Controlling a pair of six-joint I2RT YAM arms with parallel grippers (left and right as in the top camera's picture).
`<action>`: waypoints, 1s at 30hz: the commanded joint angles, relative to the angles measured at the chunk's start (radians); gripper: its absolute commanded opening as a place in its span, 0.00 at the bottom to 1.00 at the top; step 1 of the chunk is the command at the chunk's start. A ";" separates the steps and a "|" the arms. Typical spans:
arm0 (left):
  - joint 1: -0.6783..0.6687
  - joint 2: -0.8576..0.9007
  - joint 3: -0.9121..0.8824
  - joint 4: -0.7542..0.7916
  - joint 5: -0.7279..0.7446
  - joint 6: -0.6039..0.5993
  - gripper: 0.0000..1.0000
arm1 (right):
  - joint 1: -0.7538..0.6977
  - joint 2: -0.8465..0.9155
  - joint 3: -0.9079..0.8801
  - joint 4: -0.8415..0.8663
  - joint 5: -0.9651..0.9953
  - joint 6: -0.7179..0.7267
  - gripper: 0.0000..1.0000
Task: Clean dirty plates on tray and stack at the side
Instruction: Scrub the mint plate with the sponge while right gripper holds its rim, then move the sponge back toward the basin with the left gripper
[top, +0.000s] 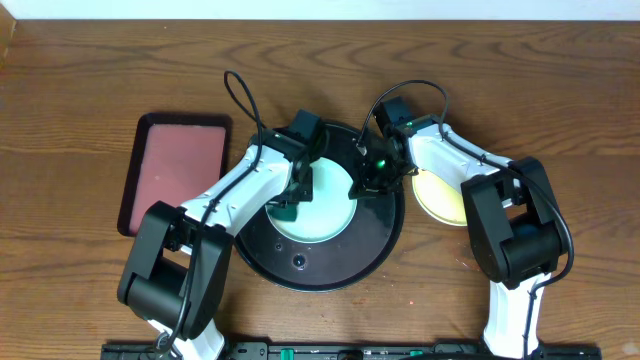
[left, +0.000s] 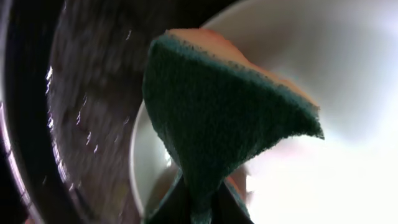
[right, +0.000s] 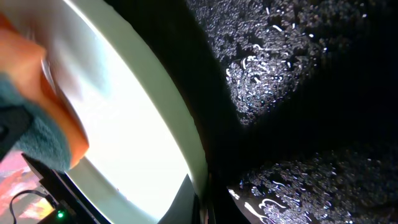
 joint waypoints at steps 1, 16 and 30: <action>0.004 0.003 0.007 -0.074 0.011 0.003 0.07 | 0.005 0.020 -0.014 -0.003 0.008 0.005 0.01; 0.037 0.003 0.017 0.167 0.416 0.231 0.08 | 0.005 0.020 -0.014 -0.004 0.008 0.005 0.01; 0.286 -0.001 0.231 -0.095 0.099 0.101 0.07 | 0.031 -0.035 -0.012 -0.016 0.112 0.028 0.01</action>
